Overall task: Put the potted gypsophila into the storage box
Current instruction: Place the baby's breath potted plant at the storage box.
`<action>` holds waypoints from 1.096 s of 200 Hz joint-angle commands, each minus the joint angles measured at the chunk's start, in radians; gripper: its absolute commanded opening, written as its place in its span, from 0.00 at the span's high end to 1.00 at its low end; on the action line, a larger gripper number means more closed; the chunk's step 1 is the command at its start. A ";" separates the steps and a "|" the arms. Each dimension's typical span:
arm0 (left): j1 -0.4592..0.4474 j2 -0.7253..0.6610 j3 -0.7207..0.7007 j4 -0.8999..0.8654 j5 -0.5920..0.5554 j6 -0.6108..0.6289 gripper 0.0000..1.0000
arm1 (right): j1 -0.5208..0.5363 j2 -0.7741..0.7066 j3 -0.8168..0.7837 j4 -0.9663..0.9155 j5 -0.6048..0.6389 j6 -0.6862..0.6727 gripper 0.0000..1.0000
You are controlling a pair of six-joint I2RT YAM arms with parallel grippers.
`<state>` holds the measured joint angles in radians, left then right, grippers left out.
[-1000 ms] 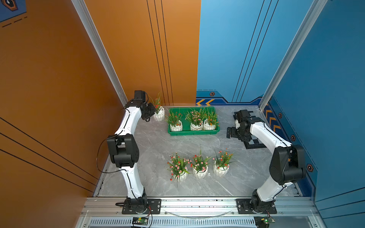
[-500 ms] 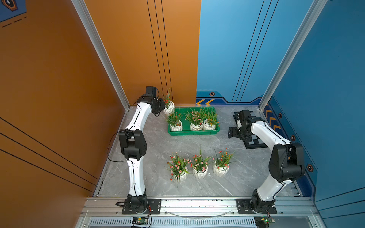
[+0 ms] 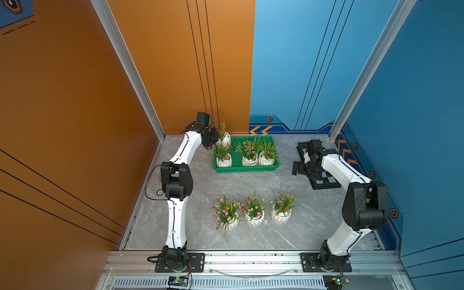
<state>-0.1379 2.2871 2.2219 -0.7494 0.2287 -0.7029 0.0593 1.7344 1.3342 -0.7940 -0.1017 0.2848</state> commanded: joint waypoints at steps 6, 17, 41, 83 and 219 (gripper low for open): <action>-0.009 0.006 0.048 0.032 0.019 -0.018 1.00 | -0.010 0.016 -0.002 0.019 -0.017 -0.018 0.00; -0.011 0.010 0.048 0.029 0.016 -0.022 1.00 | -0.013 0.017 -0.004 0.022 -0.018 -0.019 0.00; -0.015 0.017 0.050 0.025 0.008 -0.023 1.00 | -0.018 0.017 -0.009 0.026 -0.022 -0.019 0.00; -0.018 0.045 0.060 0.026 0.001 -0.023 1.00 | -0.021 0.023 -0.012 0.031 -0.029 -0.019 0.00; -0.017 0.129 0.078 0.026 -0.049 -0.009 1.00 | -0.023 0.044 -0.007 0.033 -0.029 -0.016 0.00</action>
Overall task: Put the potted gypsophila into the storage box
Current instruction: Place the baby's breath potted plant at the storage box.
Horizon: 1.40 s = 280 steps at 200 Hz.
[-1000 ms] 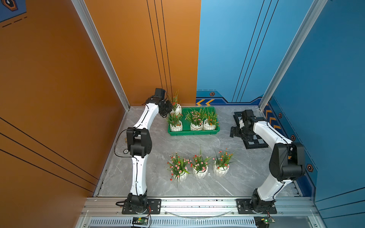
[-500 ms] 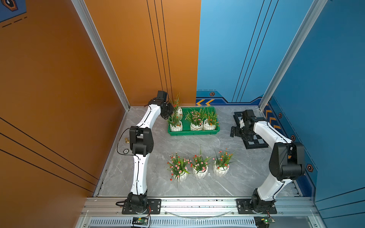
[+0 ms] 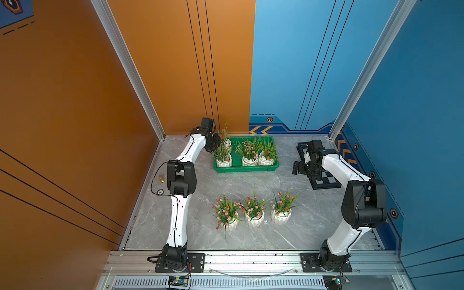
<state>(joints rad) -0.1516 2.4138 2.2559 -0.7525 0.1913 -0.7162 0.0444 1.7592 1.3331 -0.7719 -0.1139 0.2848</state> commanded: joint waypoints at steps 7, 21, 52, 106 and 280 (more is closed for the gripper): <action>-0.004 0.004 0.044 0.029 -0.013 0.004 1.00 | -0.008 0.022 -0.004 0.012 -0.018 -0.015 0.00; -0.003 0.008 0.042 0.028 -0.015 0.004 1.00 | -0.008 0.026 -0.002 0.011 -0.018 -0.016 0.00; -0.001 0.007 0.041 0.028 -0.019 0.003 1.00 | -0.008 0.032 0.004 0.012 -0.020 -0.013 0.00; 0.000 -0.028 0.041 0.028 -0.053 0.015 0.78 | -0.008 0.022 -0.001 0.011 -0.021 -0.012 0.00; 0.059 -0.356 -0.198 0.028 -0.142 0.091 0.02 | -0.014 -0.092 0.030 -0.172 -0.043 -0.012 0.00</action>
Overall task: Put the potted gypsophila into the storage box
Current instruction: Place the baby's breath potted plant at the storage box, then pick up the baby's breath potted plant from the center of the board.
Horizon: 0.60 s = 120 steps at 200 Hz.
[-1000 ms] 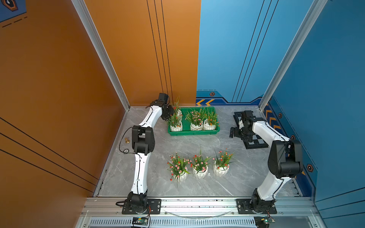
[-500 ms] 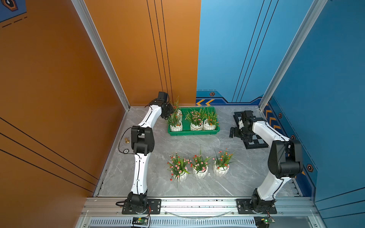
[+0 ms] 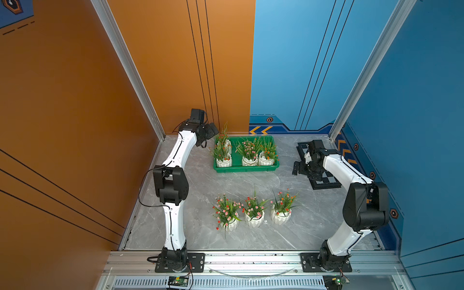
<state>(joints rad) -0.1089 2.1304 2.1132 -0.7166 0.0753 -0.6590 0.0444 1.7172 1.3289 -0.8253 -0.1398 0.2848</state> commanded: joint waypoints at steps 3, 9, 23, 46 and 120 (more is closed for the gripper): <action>0.019 -0.084 -0.066 -0.006 -0.025 0.035 0.02 | -0.016 -0.053 0.036 -0.131 -0.016 -0.014 0.00; 0.025 -0.107 -0.087 -0.007 -0.022 0.039 0.02 | -0.018 -0.063 0.036 -0.149 -0.011 -0.014 0.00; 0.039 -0.166 -0.144 -0.007 -0.021 0.050 0.02 | -0.030 -0.093 0.027 -0.189 -0.005 -0.007 0.00; 0.053 -0.269 -0.244 -0.008 -0.015 0.078 0.02 | -0.061 -0.174 -0.023 -0.227 0.002 0.017 0.00; 0.064 -0.603 -0.628 -0.009 0.010 0.125 0.02 | -0.133 -0.411 -0.216 -0.371 0.024 0.010 0.00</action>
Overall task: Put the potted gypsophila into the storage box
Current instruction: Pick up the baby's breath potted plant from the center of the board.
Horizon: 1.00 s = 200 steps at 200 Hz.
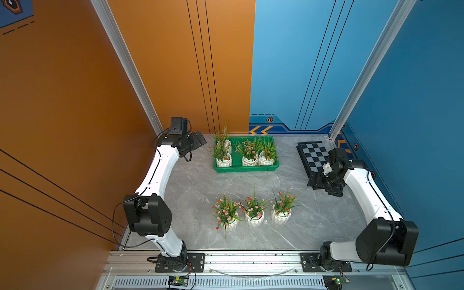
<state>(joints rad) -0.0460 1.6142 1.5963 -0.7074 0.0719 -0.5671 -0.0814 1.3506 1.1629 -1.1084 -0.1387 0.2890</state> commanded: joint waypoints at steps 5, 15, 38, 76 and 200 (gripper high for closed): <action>0.001 -0.111 -0.143 -0.017 0.013 0.033 0.02 | -0.007 -0.052 -0.057 -0.097 0.023 0.004 0.00; 0.004 -0.165 -0.206 -0.020 0.009 0.033 0.02 | -0.004 -0.069 -0.071 -0.113 0.022 -0.001 0.00; 0.007 -0.267 -0.325 -0.045 0.000 0.035 0.02 | 0.013 -0.113 -0.110 -0.132 0.028 0.000 0.00; 0.040 -0.364 -0.430 -0.090 -0.006 0.053 0.02 | 0.134 -0.167 -0.189 -0.124 0.050 0.056 0.01; 0.055 -0.386 -0.461 -0.089 0.019 0.030 0.02 | 0.481 -0.142 -0.243 0.050 0.033 0.205 0.14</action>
<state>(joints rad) 0.0067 1.2320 1.1446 -0.7788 0.0792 -0.5388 0.3717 1.1809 0.9272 -1.1126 -0.1112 0.4545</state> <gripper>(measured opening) 0.983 0.865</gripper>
